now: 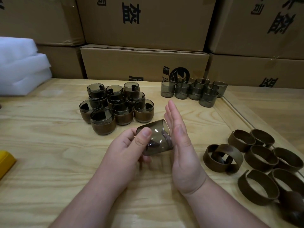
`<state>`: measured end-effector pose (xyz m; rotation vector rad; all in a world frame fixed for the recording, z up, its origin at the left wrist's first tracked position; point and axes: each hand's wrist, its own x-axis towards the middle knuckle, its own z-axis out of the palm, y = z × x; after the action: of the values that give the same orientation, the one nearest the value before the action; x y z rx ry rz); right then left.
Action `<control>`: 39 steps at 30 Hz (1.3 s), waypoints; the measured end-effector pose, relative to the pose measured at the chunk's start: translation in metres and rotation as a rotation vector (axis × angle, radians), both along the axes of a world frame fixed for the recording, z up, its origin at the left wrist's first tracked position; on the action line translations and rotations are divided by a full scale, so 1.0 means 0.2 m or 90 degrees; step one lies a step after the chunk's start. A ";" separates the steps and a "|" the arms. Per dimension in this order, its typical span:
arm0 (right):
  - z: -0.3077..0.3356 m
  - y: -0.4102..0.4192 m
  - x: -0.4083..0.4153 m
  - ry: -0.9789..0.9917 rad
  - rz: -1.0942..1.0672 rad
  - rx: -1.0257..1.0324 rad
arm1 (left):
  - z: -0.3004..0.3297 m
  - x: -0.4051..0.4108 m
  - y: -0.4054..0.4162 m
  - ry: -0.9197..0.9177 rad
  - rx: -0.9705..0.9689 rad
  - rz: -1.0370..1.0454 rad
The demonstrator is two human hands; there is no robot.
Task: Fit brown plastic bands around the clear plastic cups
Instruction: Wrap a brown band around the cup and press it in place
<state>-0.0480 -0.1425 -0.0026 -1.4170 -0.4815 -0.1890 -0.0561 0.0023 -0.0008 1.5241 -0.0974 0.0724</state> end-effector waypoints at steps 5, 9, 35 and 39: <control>0.00 0.00 0.00 -0.009 0.009 -0.032 | 0.01 0.01 -0.01 -0.020 -0.016 0.033; 0.00 0.02 -0.02 -0.011 0.017 -0.072 | 0.01 0.01 -0.01 -0.026 -0.046 0.044; -0.01 0.03 -0.01 -0.032 -0.064 -0.089 | 0.03 -0.03 -0.02 -0.012 0.009 -0.026; -0.01 0.03 -0.01 -0.025 -0.069 -0.094 | 0.02 -0.02 -0.01 -0.016 0.012 -0.002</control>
<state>-0.0502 -0.1374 -0.0039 -1.5884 -0.4587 -0.2733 -0.0603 0.0003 0.0022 1.5414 -0.1208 0.0875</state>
